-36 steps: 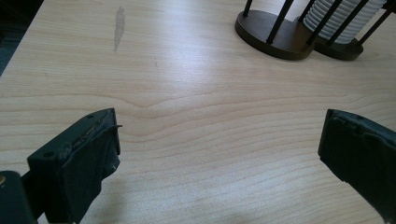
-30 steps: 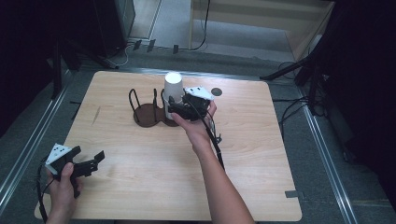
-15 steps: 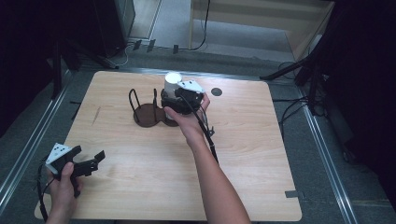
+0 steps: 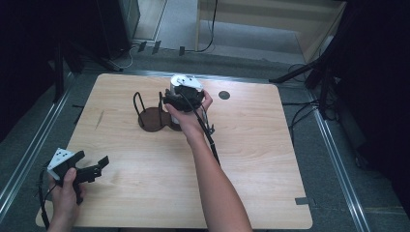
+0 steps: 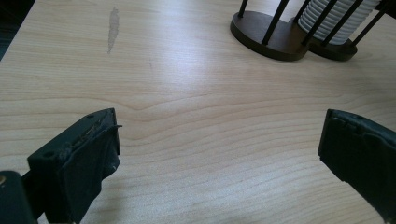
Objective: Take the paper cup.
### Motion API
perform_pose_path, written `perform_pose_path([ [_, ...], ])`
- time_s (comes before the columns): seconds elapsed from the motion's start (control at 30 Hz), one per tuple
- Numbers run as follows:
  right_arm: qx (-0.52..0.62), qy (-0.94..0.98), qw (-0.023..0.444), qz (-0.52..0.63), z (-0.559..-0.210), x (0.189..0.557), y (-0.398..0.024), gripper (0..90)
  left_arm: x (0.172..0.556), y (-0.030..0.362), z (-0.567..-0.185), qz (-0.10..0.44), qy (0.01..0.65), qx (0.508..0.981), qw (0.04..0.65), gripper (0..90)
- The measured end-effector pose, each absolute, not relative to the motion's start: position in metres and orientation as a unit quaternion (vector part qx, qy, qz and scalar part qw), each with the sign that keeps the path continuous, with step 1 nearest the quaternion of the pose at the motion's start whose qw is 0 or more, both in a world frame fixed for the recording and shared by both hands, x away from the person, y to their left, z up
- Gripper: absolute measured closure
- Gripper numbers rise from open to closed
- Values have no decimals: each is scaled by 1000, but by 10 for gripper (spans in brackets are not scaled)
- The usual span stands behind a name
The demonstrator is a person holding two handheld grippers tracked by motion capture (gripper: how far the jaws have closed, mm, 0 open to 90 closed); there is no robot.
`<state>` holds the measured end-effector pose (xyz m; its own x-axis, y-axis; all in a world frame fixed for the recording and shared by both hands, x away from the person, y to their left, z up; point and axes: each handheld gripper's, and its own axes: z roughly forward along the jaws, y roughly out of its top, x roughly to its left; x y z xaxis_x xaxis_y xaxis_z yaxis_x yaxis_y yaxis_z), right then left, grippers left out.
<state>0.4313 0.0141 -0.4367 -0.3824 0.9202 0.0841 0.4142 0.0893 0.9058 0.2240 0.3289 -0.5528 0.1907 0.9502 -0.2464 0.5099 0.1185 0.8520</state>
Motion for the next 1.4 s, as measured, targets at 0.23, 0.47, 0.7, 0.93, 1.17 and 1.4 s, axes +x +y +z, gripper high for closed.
perform_pose_path([
  [0.23,485,682,283,469,-440,433,15,263,224,329,-553,239,589,620,461,0],
  [0.47,478,678,292,476,-434,432,13,277,224,329,-553,238,588,621,460,0],
  [0.7,470,674,297,486,-423,429,11,281,225,328,-553,239,587,621,461,0],
  [0.93,463,667,305,497,-410,427,9,286,225,328,-553,239,588,619,462,0],
  [1.17,457,658,316,508,-395,425,7,291,225,329,-553,239,589,618,463,0],
  [1.4,453,647,321,523,-374,420,3,293,225,329,-553,239,590,618,461,0],
])
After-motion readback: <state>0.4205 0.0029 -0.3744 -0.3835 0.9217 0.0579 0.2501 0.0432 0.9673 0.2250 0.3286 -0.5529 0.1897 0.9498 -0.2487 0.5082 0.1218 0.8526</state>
